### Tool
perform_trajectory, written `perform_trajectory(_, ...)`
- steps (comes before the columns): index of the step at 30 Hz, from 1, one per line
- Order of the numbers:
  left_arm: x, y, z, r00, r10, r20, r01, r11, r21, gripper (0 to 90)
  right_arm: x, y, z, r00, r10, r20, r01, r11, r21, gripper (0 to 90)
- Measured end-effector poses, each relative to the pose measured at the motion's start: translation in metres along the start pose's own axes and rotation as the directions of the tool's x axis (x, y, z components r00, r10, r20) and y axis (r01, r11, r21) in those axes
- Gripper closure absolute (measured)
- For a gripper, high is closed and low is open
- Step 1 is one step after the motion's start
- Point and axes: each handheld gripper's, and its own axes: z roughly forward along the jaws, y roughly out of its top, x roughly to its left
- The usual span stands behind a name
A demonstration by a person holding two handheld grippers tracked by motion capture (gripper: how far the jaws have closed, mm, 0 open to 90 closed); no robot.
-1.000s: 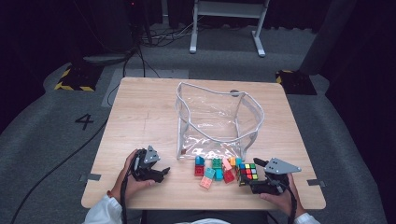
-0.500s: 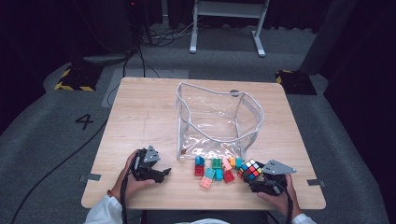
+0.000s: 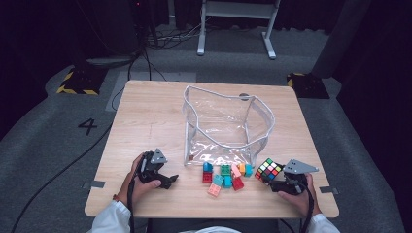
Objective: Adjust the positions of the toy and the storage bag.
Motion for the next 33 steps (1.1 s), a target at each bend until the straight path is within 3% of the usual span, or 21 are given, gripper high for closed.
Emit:
perform_trajectory(4, 0.0, 0.001, 0.0, 1.0, 0.004, 0.0, -0.004, 1.0, 0.007, 2.2, -0.01, -0.003, 0.003, 0.9996, 0.014, 0.022, -0.015, 1.0, 0.014, 32.7)
perform_trajectory(5, 0.0, 0.001, 0.0, 1.0, -0.003, 0.003, 0.003, 0.9999, 0.01, 2.1, -0.016, -0.004, 0.005, 0.9991, 0.024, 0.034, -0.026, 0.999, 0.04, 32.7)
perform_trajectory(12, 0.001, 0.002, 0.002, 0.9999, 0.01, 0.002, -0.01, 0.9999, 0.012, 0.4, -0.029, -0.005, 0.001, 0.9967, 0.055, 0.061, -0.058, 0.997, 0.044, 32.9)
perform_trajectory(15, 0.001, 0.003, 0.002, 0.9999, 0.008, 0.008, -0.008, 0.9999, 0.012, 0.4, -0.033, -0.006, 0.0, 0.994, 0.085, 0.069, -0.088, 0.995, 0.039, 33.0)
perform_trajectory(21, 0.002, 0.003, 0.003, 0.9998, 0.016, 0.014, -0.016, 0.9998, 0.011, 0.4, -0.039, -0.004, -0.004, 0.9923, 0.1, 0.073, -0.102, 0.994, 0.026, 33.1)
perform_trajectory(30, 0.002, 0.004, 0.003, 0.9996, 0.024, 0.017, -0.025, 0.9996, 0.012, 0.4, -0.048, 0.004, -0.01, 0.9922, 0.091, 0.085, -0.092, 0.996, 0.005, 33.0)
perform_trajectory(33, 0.002, 0.003, 0.002, 0.9996, 0.024, 0.014, -0.024, 0.9996, 0.014, 0.4, -0.054, 0.009, -0.015, 0.9939, 0.092, 0.062, -0.09, 0.996, -0.023, 33.0)
